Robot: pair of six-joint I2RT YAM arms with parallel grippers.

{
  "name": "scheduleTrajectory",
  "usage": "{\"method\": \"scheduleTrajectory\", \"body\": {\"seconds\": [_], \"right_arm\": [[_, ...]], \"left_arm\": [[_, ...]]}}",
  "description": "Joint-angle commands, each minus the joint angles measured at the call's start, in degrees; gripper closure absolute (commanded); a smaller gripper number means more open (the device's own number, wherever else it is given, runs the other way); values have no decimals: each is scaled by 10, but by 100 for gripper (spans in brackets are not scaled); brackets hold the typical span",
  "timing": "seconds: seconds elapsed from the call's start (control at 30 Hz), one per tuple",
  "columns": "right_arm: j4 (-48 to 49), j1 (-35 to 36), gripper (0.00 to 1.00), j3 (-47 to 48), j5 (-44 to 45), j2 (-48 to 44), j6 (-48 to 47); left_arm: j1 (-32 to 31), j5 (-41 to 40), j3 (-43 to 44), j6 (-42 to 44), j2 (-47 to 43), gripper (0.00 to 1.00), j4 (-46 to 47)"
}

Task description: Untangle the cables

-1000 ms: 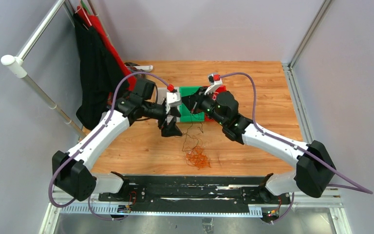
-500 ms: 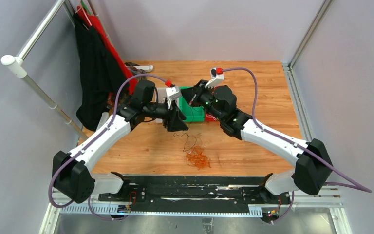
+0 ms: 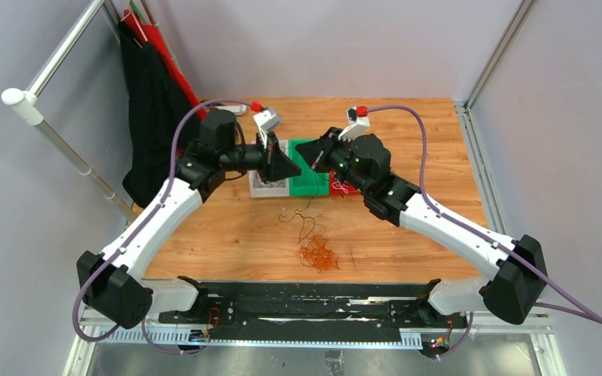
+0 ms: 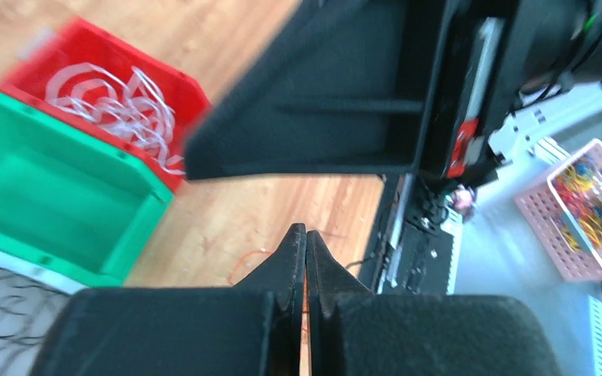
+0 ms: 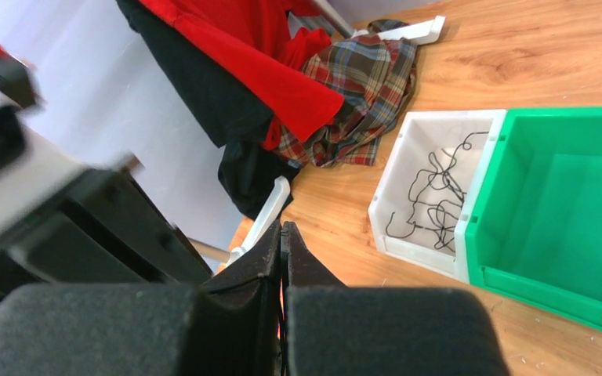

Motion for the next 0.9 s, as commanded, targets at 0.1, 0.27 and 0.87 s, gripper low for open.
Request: {"method": "scheduleTrajectory", "body": {"seconds": [0.1,0.27,0.87], "right_arm": [[-68,1,99,9,-62,-18,-28],[-83,1,99,-3,-80,-14,-53],[-88,1,99,138,-59,50,64]], "left_arm": [[50,-105,114,70,-50,99,-78],[74,-147,145,117,-78,99,-91],[-35,-16,-97,195,-157,21,-12]]}}
